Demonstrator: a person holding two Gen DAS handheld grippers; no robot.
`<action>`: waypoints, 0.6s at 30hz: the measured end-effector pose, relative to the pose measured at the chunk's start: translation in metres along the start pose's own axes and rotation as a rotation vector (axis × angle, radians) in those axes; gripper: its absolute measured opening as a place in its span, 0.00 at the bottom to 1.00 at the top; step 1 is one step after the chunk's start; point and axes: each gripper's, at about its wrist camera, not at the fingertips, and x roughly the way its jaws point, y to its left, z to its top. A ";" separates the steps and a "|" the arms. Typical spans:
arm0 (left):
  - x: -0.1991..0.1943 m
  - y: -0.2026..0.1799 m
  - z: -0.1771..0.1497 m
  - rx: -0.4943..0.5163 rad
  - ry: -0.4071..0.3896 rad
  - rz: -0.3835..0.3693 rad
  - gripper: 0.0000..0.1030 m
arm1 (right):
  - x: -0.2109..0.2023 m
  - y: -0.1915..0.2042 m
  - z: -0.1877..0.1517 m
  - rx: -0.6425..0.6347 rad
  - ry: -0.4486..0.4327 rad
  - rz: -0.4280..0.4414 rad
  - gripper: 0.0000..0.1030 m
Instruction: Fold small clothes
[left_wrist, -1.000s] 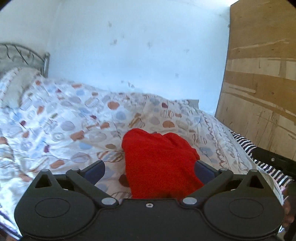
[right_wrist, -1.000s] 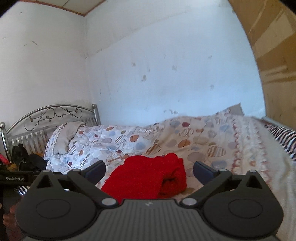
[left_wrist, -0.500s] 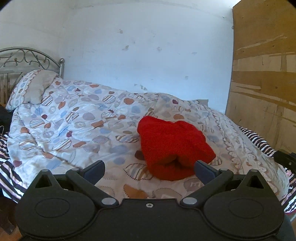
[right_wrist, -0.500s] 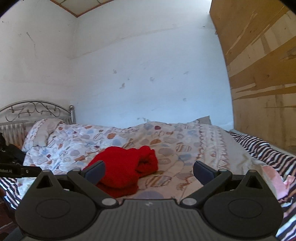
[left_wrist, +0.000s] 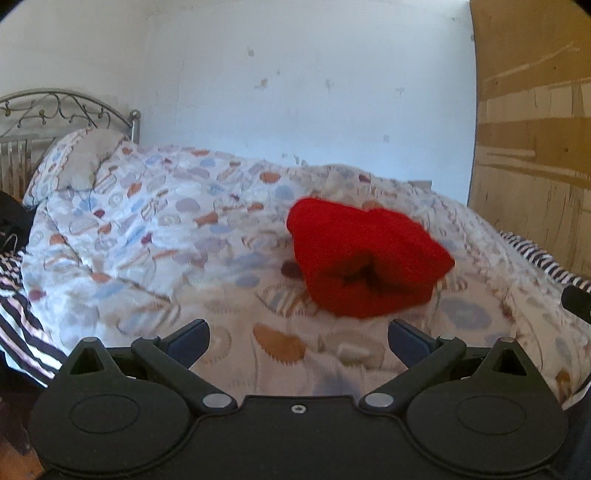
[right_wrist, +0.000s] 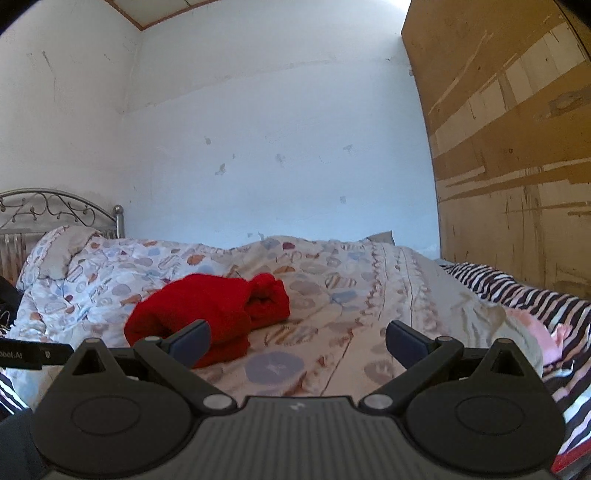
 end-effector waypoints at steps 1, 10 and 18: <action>0.002 -0.001 -0.002 0.005 0.010 -0.004 0.99 | 0.000 0.000 -0.002 -0.002 0.003 0.003 1.00; 0.010 -0.003 -0.005 0.015 0.027 -0.009 0.99 | 0.006 0.001 -0.007 0.000 0.021 0.019 1.00; 0.011 -0.003 -0.005 0.014 0.033 -0.010 0.99 | 0.006 -0.001 -0.007 0.006 0.021 0.016 1.00</action>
